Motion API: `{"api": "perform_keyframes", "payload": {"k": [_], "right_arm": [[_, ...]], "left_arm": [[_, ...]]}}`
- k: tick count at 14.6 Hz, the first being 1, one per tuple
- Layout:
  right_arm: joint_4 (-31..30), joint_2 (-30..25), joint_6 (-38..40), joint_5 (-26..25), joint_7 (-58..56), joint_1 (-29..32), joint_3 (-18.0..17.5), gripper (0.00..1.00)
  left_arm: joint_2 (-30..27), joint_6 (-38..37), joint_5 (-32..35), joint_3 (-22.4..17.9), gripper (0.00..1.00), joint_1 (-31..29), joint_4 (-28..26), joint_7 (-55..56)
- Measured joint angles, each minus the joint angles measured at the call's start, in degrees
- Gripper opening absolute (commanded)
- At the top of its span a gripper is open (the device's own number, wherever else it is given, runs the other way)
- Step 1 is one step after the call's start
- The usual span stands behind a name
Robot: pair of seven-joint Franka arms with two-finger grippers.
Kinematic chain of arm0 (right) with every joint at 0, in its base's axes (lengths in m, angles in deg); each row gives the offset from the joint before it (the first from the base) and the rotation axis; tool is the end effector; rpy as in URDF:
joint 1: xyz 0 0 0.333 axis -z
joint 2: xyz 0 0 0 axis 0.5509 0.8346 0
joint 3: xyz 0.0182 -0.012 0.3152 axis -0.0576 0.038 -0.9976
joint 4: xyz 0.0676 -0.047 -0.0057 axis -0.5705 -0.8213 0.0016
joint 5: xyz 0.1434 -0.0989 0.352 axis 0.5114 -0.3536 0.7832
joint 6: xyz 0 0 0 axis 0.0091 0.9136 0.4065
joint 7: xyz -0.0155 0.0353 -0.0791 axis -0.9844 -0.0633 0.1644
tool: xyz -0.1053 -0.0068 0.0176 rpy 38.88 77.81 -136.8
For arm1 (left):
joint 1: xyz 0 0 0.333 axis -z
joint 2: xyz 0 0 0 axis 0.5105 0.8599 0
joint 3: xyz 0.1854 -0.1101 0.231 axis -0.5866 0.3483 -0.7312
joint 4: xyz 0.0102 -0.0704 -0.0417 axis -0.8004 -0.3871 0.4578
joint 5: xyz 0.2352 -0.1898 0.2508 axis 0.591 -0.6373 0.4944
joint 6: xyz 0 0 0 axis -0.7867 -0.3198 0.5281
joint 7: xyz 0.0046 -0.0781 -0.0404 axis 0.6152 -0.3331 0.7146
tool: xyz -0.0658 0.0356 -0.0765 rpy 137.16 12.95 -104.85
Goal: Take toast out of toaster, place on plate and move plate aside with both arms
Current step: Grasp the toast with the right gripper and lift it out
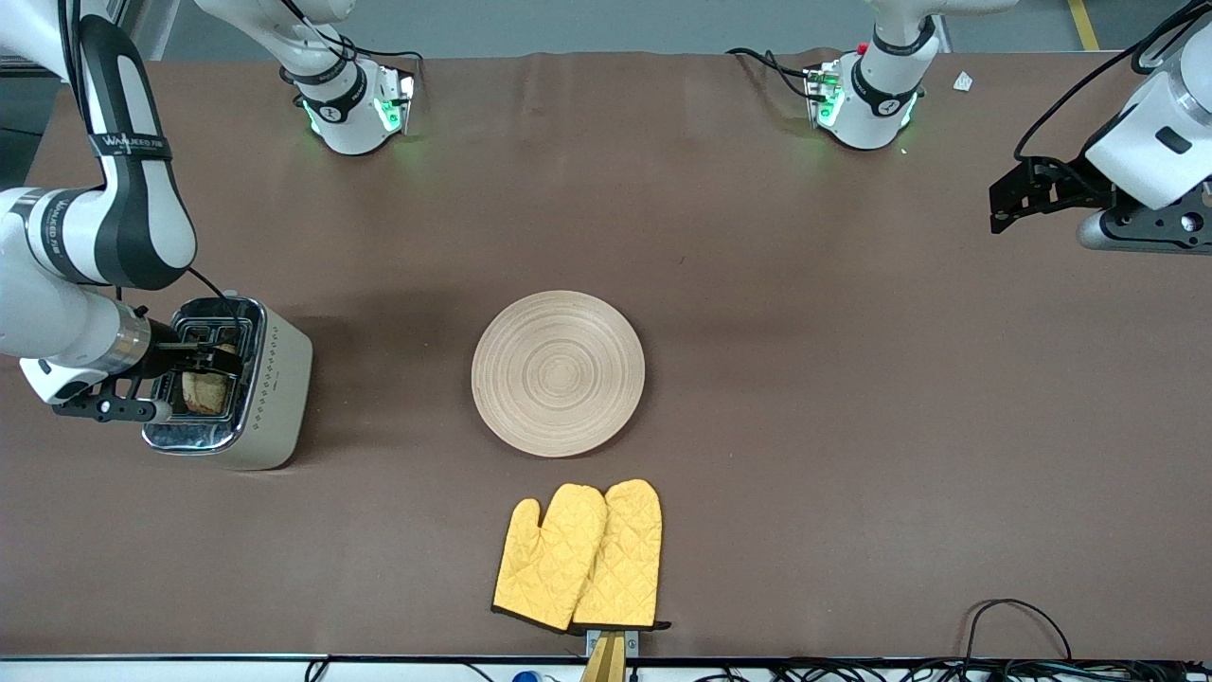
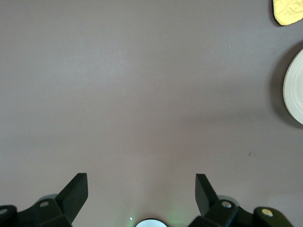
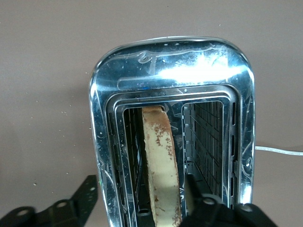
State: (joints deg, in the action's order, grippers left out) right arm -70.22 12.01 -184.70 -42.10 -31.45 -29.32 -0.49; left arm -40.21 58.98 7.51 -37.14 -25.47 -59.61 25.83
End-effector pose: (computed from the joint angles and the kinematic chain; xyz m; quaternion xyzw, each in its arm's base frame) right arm 0.6138 -0.0541 0.3743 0.9979 -0.0439 -0.0470 0.0088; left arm 0.5450 -0.0930 0.6553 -0.9979 0.0562 0.0266 0.0174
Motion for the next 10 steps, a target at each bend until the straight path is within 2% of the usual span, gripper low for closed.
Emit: {"api": "perform_keyframes", "payload": {"k": [7,10], "right_arm": [[0.49,-0.02,0.7,0.02,-0.03,1.54,0.0,0.0],[1.97,-0.71,5.41,0.04,-0.03,1.54,-0.06,0.0]], "left_arm": [[0.0,0.0,0.0,0.0,1.0,0.0,0.0,0.0],[0.0,0.0,0.0,0.01,1.0,0.0,0.0,0.0]]}}
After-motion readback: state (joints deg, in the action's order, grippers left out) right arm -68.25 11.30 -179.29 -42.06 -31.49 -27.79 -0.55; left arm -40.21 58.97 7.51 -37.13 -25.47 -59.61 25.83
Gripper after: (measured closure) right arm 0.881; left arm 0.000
